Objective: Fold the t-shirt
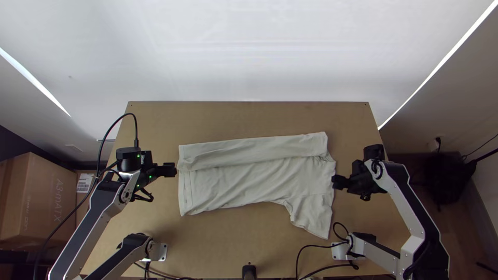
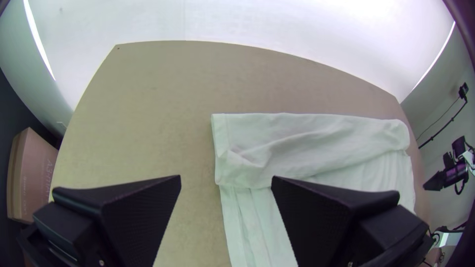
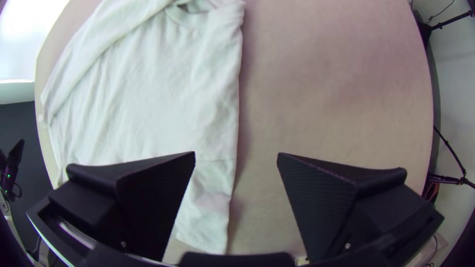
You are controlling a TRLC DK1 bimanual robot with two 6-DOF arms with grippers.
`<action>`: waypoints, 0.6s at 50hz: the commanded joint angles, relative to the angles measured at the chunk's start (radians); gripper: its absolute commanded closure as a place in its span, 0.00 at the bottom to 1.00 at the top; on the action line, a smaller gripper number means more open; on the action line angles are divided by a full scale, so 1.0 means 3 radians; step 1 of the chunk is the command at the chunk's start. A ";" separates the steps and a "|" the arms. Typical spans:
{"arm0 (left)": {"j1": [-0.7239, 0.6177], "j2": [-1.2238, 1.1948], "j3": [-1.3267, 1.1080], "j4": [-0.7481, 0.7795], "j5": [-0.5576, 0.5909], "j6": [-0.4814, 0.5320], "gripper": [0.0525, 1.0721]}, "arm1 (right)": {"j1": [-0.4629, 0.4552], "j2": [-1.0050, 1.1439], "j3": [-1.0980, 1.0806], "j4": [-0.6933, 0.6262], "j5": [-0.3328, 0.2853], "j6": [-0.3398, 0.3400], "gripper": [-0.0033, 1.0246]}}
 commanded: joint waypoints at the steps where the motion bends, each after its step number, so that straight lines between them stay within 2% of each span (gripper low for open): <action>1: -0.0037 -0.0026 0.0106 -0.0055 0.0007 0.0042 0.06 | 0.0086 -0.0039 -0.0125 -0.0068 -0.0046 -0.0048 0.46; 9: -0.0057 -0.0026 0.0147 -0.0065 0.0007 0.0032 0.06 | 0.0229 0.0022 -0.0247 -0.0078 -0.0051 -0.0048 0.46; 24: -0.0103 0.0005 0.0249 -0.0147 0.0002 0.0042 0.07 | 0.0291 0.0334 -0.0247 -0.0037 -0.0066 -0.0073 0.43; 30: -0.0246 -0.0006 0.0290 -0.0423 0.0002 0.0267 0.06 | 0.0311 0.0477 -0.0252 0.0060 -0.0082 -0.0094 0.44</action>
